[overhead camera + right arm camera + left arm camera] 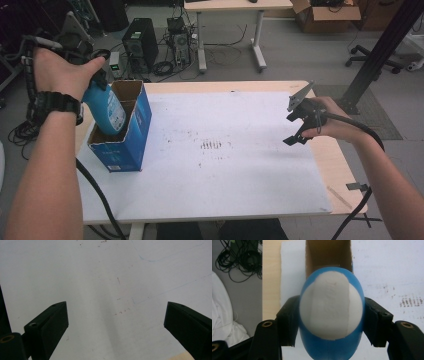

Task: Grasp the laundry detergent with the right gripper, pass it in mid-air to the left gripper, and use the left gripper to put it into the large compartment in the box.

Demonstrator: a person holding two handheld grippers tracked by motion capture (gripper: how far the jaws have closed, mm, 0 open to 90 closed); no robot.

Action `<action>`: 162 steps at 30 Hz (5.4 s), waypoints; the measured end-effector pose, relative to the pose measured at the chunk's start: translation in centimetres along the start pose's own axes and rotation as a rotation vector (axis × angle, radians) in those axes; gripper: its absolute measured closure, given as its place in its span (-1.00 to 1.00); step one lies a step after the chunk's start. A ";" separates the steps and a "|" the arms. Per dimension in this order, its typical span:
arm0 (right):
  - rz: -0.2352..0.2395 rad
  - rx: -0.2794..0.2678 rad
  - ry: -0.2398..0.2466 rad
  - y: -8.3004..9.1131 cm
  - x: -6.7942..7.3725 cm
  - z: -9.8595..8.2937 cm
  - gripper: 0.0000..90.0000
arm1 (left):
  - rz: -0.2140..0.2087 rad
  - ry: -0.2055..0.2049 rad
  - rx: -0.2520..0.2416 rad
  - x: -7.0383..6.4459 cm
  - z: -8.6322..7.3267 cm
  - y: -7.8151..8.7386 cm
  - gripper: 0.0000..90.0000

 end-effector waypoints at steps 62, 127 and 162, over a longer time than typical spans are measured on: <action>0.019 -0.003 -0.004 -0.6 0.5 -0.5 -0.87 | 0.004 -0.004 0.169 -1.2 -4.5 -11.8 -0.15; 0.029 -0.021 0.043 0.8 2.1 1.7 -0.88 | -0.218 -0.370 0.081 -14.1 -2.1 -7.1 -0.80; 0.034 -0.012 0.063 0.3 2.5 2.0 -0.90 | -0.306 -0.466 0.136 -18.1 -3.3 -10.6 -0.89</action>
Point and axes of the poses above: each handheld gripper's, and its own axes: y roughly backward along the jaws, z roughly out of its top, x roughly to its left, the point moved 1 cm from there along -y, roughly forward along the jaws, and after that the axes turned 4 degrees about -x, right-handed, at the moved point
